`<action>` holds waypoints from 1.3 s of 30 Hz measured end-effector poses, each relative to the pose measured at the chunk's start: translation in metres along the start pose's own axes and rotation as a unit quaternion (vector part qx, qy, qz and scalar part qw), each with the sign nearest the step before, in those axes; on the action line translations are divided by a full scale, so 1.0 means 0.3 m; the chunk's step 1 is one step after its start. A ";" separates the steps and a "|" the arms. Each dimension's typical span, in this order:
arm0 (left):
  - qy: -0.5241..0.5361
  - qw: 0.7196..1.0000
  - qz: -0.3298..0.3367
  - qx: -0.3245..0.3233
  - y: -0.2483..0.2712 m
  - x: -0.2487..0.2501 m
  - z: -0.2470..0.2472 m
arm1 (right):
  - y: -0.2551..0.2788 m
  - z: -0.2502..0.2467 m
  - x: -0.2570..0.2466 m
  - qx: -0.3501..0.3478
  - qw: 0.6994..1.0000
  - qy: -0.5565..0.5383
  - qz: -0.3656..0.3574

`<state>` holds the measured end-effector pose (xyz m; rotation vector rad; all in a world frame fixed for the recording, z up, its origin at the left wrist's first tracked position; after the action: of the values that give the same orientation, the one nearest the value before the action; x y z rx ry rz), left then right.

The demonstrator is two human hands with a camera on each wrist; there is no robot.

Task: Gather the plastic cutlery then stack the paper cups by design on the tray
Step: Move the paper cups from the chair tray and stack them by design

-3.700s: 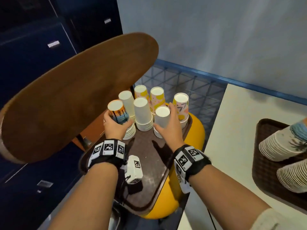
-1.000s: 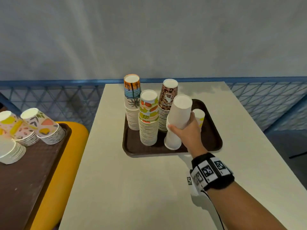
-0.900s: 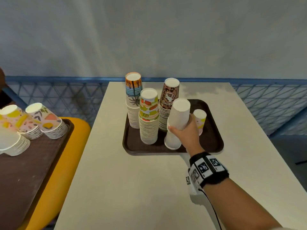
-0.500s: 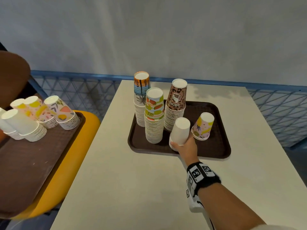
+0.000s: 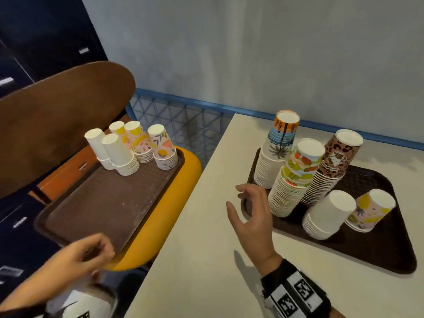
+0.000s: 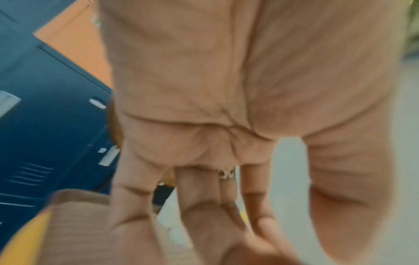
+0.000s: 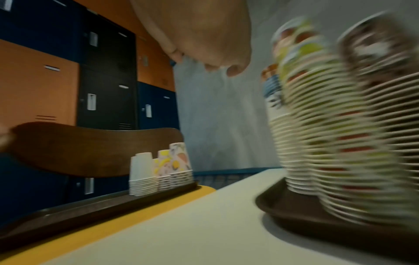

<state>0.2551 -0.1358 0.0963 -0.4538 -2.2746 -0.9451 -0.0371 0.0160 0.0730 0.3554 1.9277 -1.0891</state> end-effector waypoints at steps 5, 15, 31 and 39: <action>0.145 0.954 0.107 0.241 -0.306 0.171 -0.201 | -0.190 0.321 0.015 -0.130 0.991 0.003 0.000; 0.207 0.916 -0.017 0.343 -0.829 0.138 -0.344 | -0.495 0.794 0.259 -0.160 0.969 0.047 0.182; 0.197 0.943 -0.044 0.266 -0.972 -0.021 -0.275 | -0.414 0.995 0.381 -0.182 0.947 0.043 0.262; 0.253 0.933 -0.020 0.257 -0.879 -0.034 -0.242 | -0.356 0.961 0.283 -0.198 0.948 0.012 0.250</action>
<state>0.1555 -0.3696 -0.0053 0.0664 -1.9448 -0.3860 0.0074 -0.2899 -0.0047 0.5894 1.8778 -0.3580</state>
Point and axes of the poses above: each hand's wrist, its own y-axis away from the middle knuckle, its own z-axis out of the palm, x = y × z, the point moved 2 cm from there along -y, towards the middle knuckle, and after that the axes turned 5 degrees about -z, right-handed, at the moved point
